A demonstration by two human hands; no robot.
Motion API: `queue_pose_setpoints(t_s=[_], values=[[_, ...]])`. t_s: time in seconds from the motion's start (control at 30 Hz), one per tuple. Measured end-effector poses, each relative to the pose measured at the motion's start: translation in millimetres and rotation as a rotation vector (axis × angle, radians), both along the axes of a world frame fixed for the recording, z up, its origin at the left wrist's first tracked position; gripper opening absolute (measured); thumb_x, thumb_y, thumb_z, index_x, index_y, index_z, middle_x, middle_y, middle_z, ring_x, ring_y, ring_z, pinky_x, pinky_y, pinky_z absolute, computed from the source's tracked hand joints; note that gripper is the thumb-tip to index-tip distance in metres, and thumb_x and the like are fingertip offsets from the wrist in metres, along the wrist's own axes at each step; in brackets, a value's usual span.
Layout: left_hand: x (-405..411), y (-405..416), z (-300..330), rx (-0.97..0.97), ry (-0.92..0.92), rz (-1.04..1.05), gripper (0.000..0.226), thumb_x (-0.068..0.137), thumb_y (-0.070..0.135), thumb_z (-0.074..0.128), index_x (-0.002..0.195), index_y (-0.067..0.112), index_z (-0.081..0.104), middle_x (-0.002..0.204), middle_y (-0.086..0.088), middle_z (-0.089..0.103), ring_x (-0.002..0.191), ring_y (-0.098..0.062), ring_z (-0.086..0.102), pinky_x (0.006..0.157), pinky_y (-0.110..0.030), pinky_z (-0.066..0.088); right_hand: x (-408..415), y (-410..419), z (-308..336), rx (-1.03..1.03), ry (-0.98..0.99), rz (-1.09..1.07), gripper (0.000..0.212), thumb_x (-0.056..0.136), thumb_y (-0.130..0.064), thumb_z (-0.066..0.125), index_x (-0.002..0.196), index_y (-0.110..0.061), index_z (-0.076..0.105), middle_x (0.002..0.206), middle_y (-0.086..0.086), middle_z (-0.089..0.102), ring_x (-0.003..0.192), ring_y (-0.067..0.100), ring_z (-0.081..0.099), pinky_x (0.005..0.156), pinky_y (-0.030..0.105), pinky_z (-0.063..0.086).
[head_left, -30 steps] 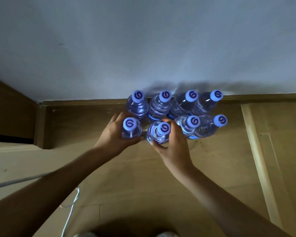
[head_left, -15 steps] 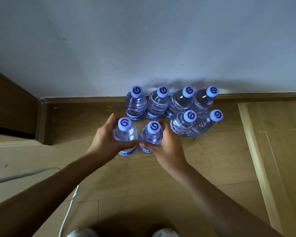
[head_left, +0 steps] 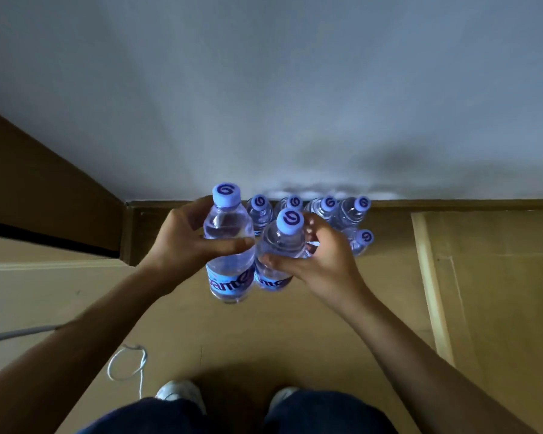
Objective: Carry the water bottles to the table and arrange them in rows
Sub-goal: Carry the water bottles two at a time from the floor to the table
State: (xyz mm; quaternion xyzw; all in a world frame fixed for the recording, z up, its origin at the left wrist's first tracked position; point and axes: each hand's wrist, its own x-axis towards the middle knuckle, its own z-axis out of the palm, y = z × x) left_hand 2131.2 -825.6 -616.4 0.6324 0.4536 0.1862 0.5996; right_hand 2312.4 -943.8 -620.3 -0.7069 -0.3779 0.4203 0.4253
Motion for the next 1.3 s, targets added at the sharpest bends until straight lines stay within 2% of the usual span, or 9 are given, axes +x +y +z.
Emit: queue_pose_setpoints(t_s=[0.17, 0.4, 0.57, 0.7, 0.8, 0.9, 1.03, 1.17, 1.3], values=[[-6.5, -8.3, 128.0, -0.003, -0.067, 0.020, 0.048, 0.055, 0.023, 0.091, 0.098, 0.034, 0.072, 0.092, 0.009, 0.076, 0.082, -0.003, 0.070, 0.069, -0.015, 0.054, -1.9, 0.7, 129.6, 0.030, 0.055, 0.000, 0.039, 0.069, -0.014, 0.090, 0.101, -0.023, 0.068, 0.094, -0.016, 0.075, 0.087, 0.000, 0.071, 0.074, 0.014, 0.052], [-33.2, -17.8, 332.8, 0.081, -0.033, 0.047, 0.051, 0.051, 0.048, 0.085, 0.099, 0.040, 0.070, 0.093, 0.012, 0.075, 0.085, -0.006, 0.071, 0.074, -0.025, 0.059, -21.3, 10.2, 333.5, 0.068, 0.036, 0.123, 0.033, 0.073, -0.015, 0.087, 0.101, -0.018, 0.069, 0.092, -0.017, 0.075, 0.084, -0.003, 0.069, 0.071, 0.008, 0.047], [-63.5, -27.5, 466.7, 0.172, -0.016, 0.097, 0.053, 0.052, 0.047, 0.092, 0.099, 0.044, 0.068, 0.091, 0.019, 0.073, 0.081, 0.004, 0.068, 0.070, -0.013, 0.054, -46.9, 20.1, 467.6, 0.107, -0.033, 0.199, 0.042, 0.070, -0.022, 0.090, 0.106, -0.025, 0.068, 0.094, -0.015, 0.074, 0.089, -0.001, 0.069, 0.077, 0.017, 0.053], [-94.7, -44.8, 549.9, 0.247, -0.012, 0.190, 0.051, 0.053, 0.038, 0.094, 0.097, 0.041, 0.068, 0.088, 0.020, 0.073, 0.078, 0.007, 0.066, 0.068, -0.010, 0.051, -73.0, 27.0, 548.9, 0.146, -0.050, 0.278, 0.043, 0.069, -0.018, 0.090, 0.107, -0.019, 0.070, 0.094, -0.011, 0.074, 0.088, -0.001, 0.067, 0.081, 0.026, 0.057], [-124.4, -66.7, 592.2, 0.252, -0.063, 0.356, 0.046, 0.058, 0.027, 0.088, 0.099, 0.037, 0.069, 0.091, 0.010, 0.073, 0.081, 0.002, 0.065, 0.073, -0.020, 0.056, -99.6, 28.6, 594.7, 0.190, -0.067, 0.377, 0.046, 0.070, -0.020, 0.090, 0.112, -0.016, 0.070, 0.098, -0.007, 0.075, 0.088, -0.001, 0.066, 0.083, 0.021, 0.054], [-159.6, -94.9, 624.1, 0.273, -0.126, 0.553, 0.046, 0.062, 0.017, 0.086, 0.103, 0.032, 0.070, 0.090, 0.012, 0.074, 0.081, 0.001, 0.066, 0.073, -0.019, 0.055, -136.1, 28.3, 628.6, 0.221, -0.060, 0.481, 0.049, 0.069, -0.020, 0.090, 0.114, -0.014, 0.070, 0.100, -0.006, 0.075, 0.087, -0.005, 0.065, 0.080, 0.013, 0.049], [-214.2, -134.4, 648.8, 0.302, -0.139, 0.784, 0.042, 0.063, 0.014, 0.085, 0.099, 0.030, 0.071, 0.092, 0.001, 0.075, 0.083, -0.009, 0.067, 0.077, -0.035, 0.057, -198.2, 24.8, 656.7, 0.252, 0.002, 0.653, 0.045, 0.072, -0.017, 0.088, 0.112, -0.010, 0.071, 0.094, -0.010, 0.075, 0.086, -0.007, 0.067, 0.074, 0.009, 0.048], [-278.2, -169.4, 658.6, 0.331, -0.121, 0.961, 0.042, 0.062, 0.015, 0.086, 0.099, 0.030, 0.071, 0.090, 0.004, 0.075, 0.080, -0.005, 0.068, 0.071, -0.021, 0.054, -272.8, 22.6, 667.8, 0.236, 0.073, 0.834, 0.039, 0.072, -0.013, 0.088, 0.106, -0.009, 0.071, 0.094, -0.001, 0.077, 0.086, 0.005, 0.071, 0.078, 0.019, 0.054], [-350.3, -196.3, 670.8, 0.359, -0.076, 1.085, 0.044, 0.057, 0.032, 0.085, 0.099, 0.036, 0.071, 0.088, 0.012, 0.075, 0.079, 0.002, 0.066, 0.069, -0.015, 0.051, -359.3, 21.6, 676.3, 0.240, 0.031, 0.992, 0.043, 0.070, -0.019, 0.090, 0.108, -0.013, 0.072, 0.094, -0.008, 0.077, 0.082, -0.008, 0.065, 0.077, 0.014, 0.051]])
